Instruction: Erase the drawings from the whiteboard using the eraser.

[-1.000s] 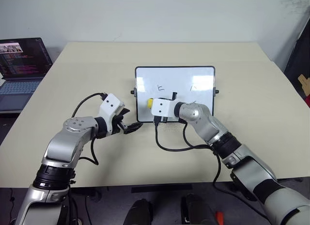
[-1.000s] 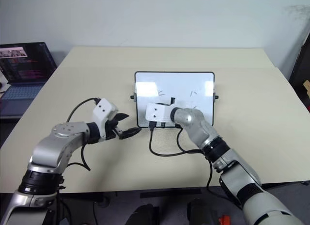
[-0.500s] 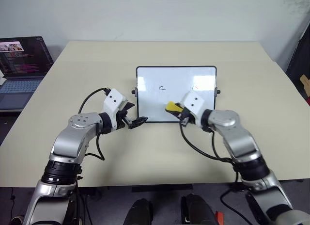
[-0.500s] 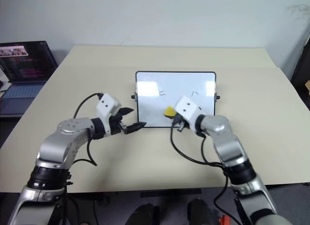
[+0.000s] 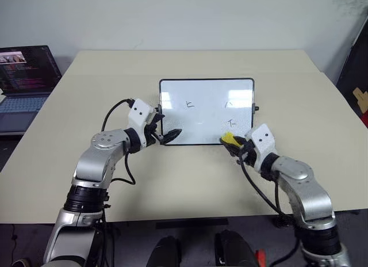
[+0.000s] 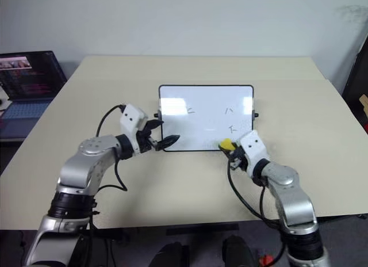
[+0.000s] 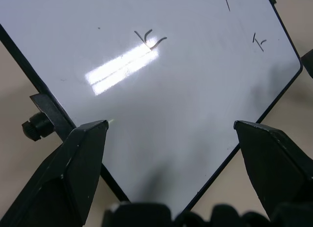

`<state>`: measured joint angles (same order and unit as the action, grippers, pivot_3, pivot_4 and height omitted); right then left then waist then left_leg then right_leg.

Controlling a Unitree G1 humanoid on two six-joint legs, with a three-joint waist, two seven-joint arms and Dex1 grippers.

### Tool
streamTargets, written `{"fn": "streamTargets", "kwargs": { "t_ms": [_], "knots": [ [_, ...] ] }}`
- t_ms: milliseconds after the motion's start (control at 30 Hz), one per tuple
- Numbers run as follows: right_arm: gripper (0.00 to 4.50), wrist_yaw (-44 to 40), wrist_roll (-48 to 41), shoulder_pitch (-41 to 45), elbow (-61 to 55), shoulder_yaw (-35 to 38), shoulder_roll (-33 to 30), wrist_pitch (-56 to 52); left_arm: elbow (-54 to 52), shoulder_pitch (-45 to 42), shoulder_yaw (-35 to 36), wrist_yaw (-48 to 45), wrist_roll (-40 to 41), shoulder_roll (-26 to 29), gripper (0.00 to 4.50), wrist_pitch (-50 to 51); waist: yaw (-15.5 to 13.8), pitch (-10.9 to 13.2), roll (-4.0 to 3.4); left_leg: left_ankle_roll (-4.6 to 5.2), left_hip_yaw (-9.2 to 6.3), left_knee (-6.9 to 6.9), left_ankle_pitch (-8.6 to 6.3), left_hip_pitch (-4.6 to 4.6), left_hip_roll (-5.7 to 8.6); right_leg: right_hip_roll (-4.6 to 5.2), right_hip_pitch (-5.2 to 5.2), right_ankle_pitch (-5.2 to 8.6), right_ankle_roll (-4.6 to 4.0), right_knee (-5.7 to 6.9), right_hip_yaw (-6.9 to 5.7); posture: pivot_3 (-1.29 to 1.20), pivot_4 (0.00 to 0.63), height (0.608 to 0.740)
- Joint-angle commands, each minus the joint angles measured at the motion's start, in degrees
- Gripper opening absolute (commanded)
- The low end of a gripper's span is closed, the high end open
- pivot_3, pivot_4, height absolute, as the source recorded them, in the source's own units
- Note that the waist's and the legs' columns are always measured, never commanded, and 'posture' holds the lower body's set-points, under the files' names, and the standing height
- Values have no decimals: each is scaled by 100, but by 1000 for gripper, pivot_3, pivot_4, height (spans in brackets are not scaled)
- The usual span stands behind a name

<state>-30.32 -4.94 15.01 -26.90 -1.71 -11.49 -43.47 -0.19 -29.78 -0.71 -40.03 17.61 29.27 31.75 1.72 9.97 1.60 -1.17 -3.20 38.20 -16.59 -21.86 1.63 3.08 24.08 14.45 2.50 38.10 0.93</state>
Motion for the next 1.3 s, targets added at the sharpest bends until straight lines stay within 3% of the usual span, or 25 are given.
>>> {"fn": "streamTargets", "kwargs": {
  "t_ms": [33,400,733,900,1300],
  "knots": [
    [976,274,-123,125,-169,69,30,34,-182,-58,139,45,36,-28,4500,-151,-5,0,0,-1,0,0,0,0,3,0,0,0,1,-1,-1,0,150,740],
    [976,733,-386,62,-40,-116,344,361,-253,-51,308,207,84,-106,4500,-228,0,0,0,-3,1,-2,2,0,2,0,1,0,0,-3,1,0,150,740],
    [976,711,305,806,453,-682,-256,1581,-170,-276,425,479,144,-234,4500,17,10,0,0,-4,0,-1,2,1,3,-4,0,0,1,-2,-2,0,150,740],
    [976,721,1063,1635,1470,-1315,-510,2107,-72,-358,362,432,104,-211,4500,154,22,0,0,-8,6,-1,5,1,4,-5,1,0,1,-2,1,0,150,740],
    [976,613,1844,3902,4857,-1944,-131,3554,-274,-129,253,346,77,-214,4500,185,28,0,0,-19,9,-3,12,-4,2,-2,6,0,0,-11,2,0,150,740]
  ]
}}
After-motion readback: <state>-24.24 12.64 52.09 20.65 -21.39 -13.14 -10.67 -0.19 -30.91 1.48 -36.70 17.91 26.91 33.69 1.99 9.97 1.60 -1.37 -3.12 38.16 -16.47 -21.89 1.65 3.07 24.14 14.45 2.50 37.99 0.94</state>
